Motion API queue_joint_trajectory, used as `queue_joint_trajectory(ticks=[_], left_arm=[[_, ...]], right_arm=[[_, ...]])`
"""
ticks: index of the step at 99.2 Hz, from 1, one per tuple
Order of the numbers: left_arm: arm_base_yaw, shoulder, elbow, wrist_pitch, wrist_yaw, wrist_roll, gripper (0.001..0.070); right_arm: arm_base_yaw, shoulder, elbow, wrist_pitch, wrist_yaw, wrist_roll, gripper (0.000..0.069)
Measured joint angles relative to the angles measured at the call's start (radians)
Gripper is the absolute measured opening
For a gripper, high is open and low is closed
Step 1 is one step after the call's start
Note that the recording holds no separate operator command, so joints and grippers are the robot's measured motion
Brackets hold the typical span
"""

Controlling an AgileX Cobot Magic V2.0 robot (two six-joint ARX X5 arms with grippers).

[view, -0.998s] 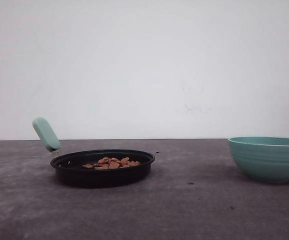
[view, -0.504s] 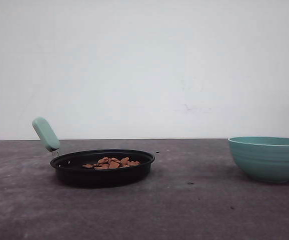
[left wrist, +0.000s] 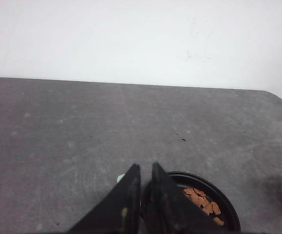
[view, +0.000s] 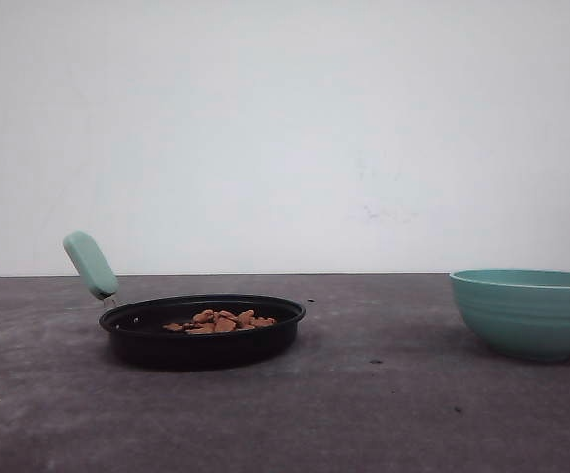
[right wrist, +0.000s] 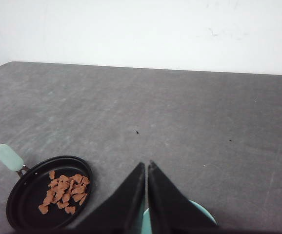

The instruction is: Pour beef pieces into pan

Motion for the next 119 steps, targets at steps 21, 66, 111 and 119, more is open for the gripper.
queue_joint_trajectory(ticks=[21,66,111,119], left_arm=[[0.028,-0.012,0.000,-0.021,-0.001,0.142,0.0014],[0.265,-0.235,-0.352,0.097,-0.103,0.188,0.0014],[0.275,-0.377,-0.499,0.129,-0.131,0.162,0.0014],[0.275,-0.379,-0.525,0.130,-0.131,0.162,0.0014]], right_arm=[[0.000,0.000,0.000,0.000,0.000,0.000,0.0005],[0.000,0.000,0.000,0.000,0.000,0.000,0.0005],[0.000,0.000,0.000,0.000,0.000,0.000,0.0005],[0.000,0.000,0.000,0.000,0.000,0.000,0.0005]])
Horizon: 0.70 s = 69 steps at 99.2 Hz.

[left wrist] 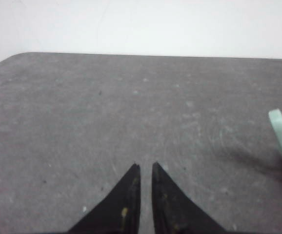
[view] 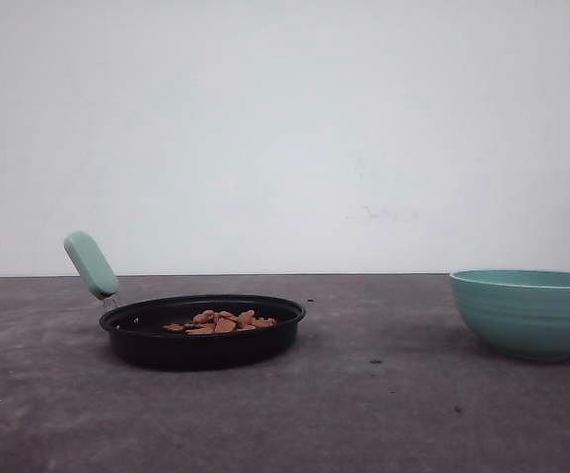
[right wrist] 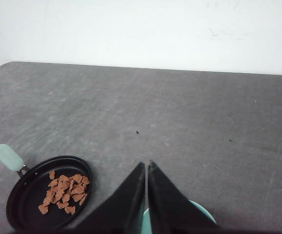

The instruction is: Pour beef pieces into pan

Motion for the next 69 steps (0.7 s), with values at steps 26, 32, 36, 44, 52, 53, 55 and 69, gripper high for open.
queue_joint_trajectory(ticks=[26,32,36,44,52,53,55,69], left_arm=[[0.000,0.000,-0.012,-0.002,0.002,-0.001,0.0014],[0.000,0.000,-0.012,-0.002,0.002,-0.001,0.0014],[0.000,0.000,-0.012,-0.002,0.002,-0.001,0.0014],[0.000,0.000,-0.013,-0.001,0.002,-0.001,0.0014],[0.000,0.000,-0.013,-0.001,0.002,-0.001,0.0014],[0.000,0.000,-0.013,-0.001,0.002,-0.001,0.0014],[0.000,0.000,-0.013,-0.001,0.002,-0.001,0.0014],[0.000,0.000,-0.013,0.000,0.002,-0.001,0.0014]], right_arm=[[0.000,0.000,0.000,0.000,0.000,0.000,0.0005],[0.000,0.000,0.000,0.000,0.000,0.000,0.0005],[0.000,0.000,0.000,0.000,0.000,0.000,0.0005],[0.000,0.000,0.000,0.000,0.000,0.000,0.0005],[0.000,0.000,0.000,0.000,0.000,0.000,0.0005],[0.000,0.000,0.000,0.000,0.000,0.000,0.0005],[0.000,0.000,0.000,0.000,0.000,0.000,0.0005],[0.000,0.000,0.000,0.000,0.000,0.000,0.0005]])
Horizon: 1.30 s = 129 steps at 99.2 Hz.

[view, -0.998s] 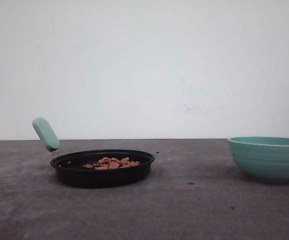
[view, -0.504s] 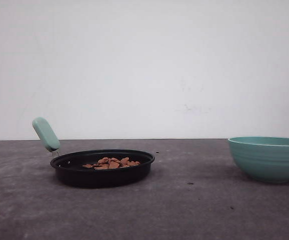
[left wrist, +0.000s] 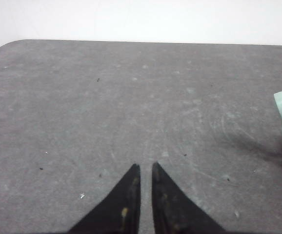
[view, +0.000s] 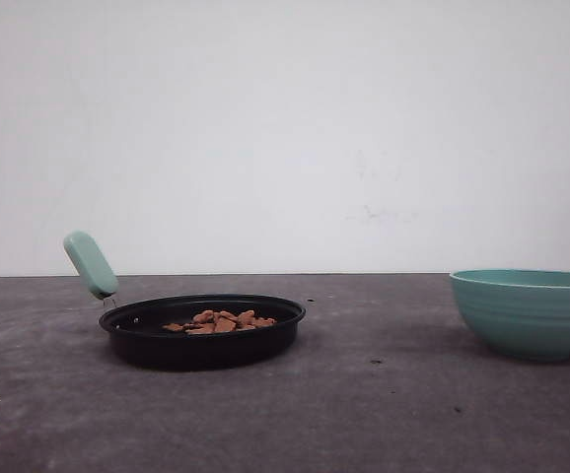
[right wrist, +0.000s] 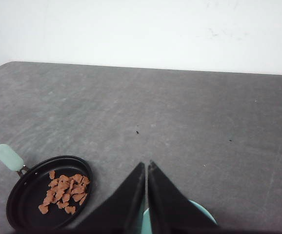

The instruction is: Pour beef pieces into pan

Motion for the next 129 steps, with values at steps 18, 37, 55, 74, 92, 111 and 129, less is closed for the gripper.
queue_joint_trajectory(ticks=[18,37,55,74,92,111,129], left_arm=[[0.000,0.000,0.000,0.000,0.000,0.000,0.0014],[0.000,0.000,0.000,0.000,0.000,0.000,0.0014],[0.000,0.000,0.000,0.000,0.000,0.000,0.0014],[0.000,0.000,0.000,0.000,0.000,0.000,0.0014],[0.000,0.000,0.000,0.001,0.000,0.000,0.0014],[0.000,0.000,0.000,0.001,0.000,0.000,0.0014],[0.000,0.000,0.000,0.001,0.000,0.000,0.0014]], right_arm=[[0.000,0.000,0.000,0.000,0.000,0.000,0.0005],[0.000,0.000,0.000,0.000,0.000,0.000,0.0005],[0.000,0.000,0.000,0.001,0.001,-0.004,0.0005],[0.000,0.000,0.000,0.060,0.087,-0.074,0.0005],[-0.049,-0.044,-0.043,0.117,0.193,-0.185,0.0005],[-0.172,-0.174,-0.185,0.245,0.198,-0.241,0.0005],[-0.230,-0.329,-0.407,0.355,0.199,-0.252,0.0005]])
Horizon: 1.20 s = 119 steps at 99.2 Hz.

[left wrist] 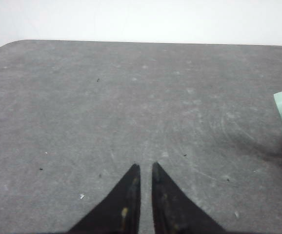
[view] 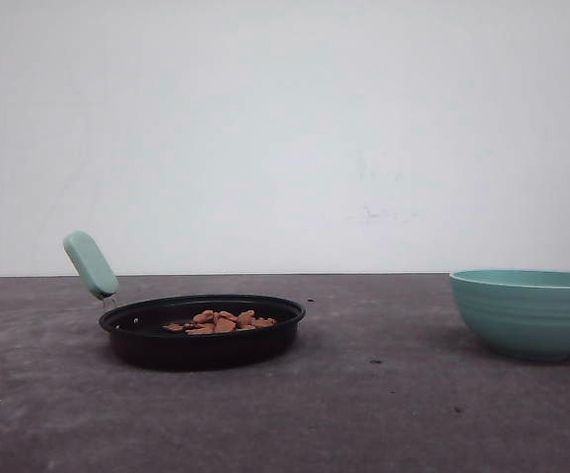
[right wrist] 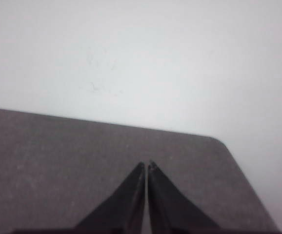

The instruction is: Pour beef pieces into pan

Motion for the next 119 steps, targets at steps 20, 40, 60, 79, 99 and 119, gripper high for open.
queue_joint_trajectory(ticks=[20,40,60,79,99,119], left_arm=[[0.000,0.000,0.000,0.000,0.000,0.000,0.0014],[0.000,0.000,0.000,0.000,0.000,0.000,0.0014],[0.000,0.000,0.000,0.000,0.000,0.000,0.0014],[0.000,0.000,0.000,0.000,0.000,0.000,0.0014],[0.000,0.000,0.000,0.000,0.000,0.000,0.0014],[0.000,0.000,0.000,0.000,0.000,0.000,0.0014]], right_arm=[[-0.011,-0.162,-0.211,0.014,-0.014,0.002,0.0005],[-0.011,-0.267,-0.331,0.018,-0.016,0.006,0.0005],[-0.021,-0.311,-0.411,0.031,-0.016,0.019,0.0005],[-0.021,-0.311,-0.420,0.036,-0.016,0.029,0.0005],[-0.021,-0.311,-0.420,0.039,-0.016,0.050,0.0005],[-0.021,-0.311,-0.420,0.039,-0.016,0.052,0.0005]])
